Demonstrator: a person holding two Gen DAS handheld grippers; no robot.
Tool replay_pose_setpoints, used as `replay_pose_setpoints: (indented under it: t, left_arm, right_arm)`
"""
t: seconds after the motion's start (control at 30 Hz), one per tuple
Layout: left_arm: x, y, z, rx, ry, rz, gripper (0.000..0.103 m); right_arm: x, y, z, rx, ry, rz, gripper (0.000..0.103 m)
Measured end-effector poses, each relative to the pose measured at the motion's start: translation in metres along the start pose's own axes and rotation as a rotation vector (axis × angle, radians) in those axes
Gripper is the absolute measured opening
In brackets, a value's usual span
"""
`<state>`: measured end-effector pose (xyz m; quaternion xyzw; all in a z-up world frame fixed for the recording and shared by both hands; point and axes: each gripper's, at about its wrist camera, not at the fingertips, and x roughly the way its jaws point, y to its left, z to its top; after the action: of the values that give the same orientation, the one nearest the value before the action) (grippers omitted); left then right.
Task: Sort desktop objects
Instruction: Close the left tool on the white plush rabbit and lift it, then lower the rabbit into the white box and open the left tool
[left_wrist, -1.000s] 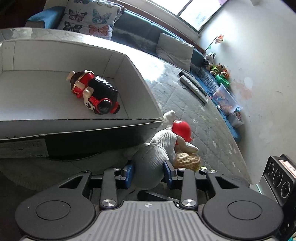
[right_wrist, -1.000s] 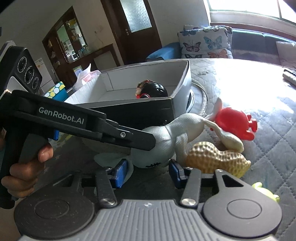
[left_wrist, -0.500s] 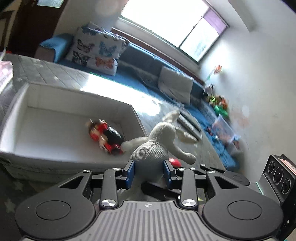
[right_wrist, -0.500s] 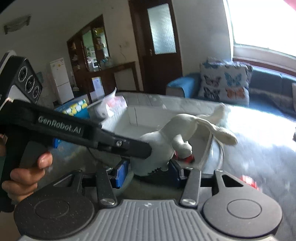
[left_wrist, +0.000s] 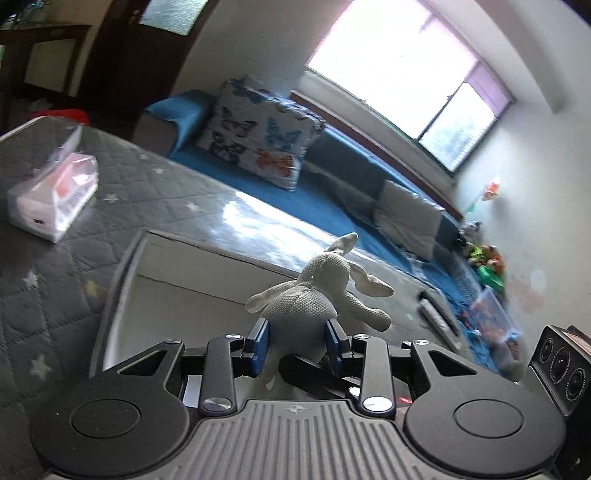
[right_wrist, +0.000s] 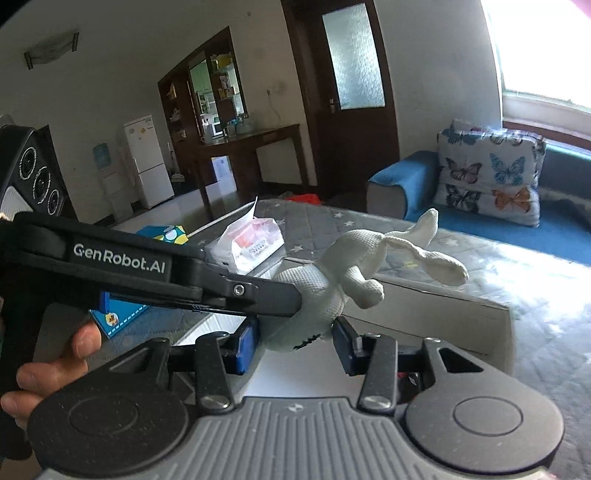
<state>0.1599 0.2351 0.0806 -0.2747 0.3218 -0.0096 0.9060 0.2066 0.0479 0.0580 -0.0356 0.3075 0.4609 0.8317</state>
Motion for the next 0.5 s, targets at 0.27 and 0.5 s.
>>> replay_pose_setpoints:
  t: [0.27,0.5]
  left_arm:
    - [0.028,0.028,0.003,-0.038,0.093,0.088,0.036]
    - [0.042,0.043,-0.008,-0.069,0.151,0.135,0.036]
  right_arm:
    - [0.053,-0.014,-0.005,0.07,0.123,0.04,0.044]
    - [0.075,-0.014,-0.014,0.064,0.225,0.033,0.044]
